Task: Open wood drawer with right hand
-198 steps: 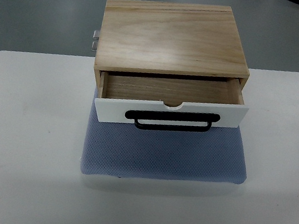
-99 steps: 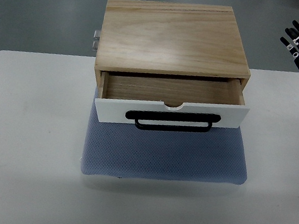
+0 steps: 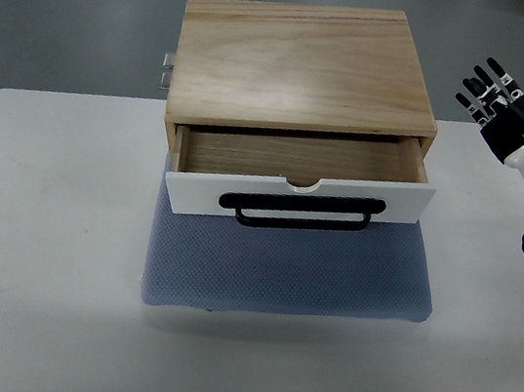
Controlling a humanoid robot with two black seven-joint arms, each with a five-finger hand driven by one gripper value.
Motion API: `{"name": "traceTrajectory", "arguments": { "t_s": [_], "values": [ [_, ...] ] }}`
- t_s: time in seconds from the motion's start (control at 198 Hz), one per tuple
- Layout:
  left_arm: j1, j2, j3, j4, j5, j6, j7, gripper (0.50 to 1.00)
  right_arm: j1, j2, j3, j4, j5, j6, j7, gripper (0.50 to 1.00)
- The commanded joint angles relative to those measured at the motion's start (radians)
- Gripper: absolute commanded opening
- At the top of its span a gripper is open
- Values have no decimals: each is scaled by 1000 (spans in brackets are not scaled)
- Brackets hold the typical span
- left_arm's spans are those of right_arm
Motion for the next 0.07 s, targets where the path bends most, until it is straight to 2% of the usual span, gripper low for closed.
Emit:
{"name": "traceTrajectory", "arguments": {
  "t_s": [0.0, 0.061],
  "values": [
    [0, 0, 0, 0, 0, 0, 0, 1000, 0, 3, -2, 0, -1, 0, 0, 944],
    [0, 0, 0, 0, 0, 0, 0, 1000, -5, 3, -13, 0, 0, 0, 0, 944]
  ]
}}
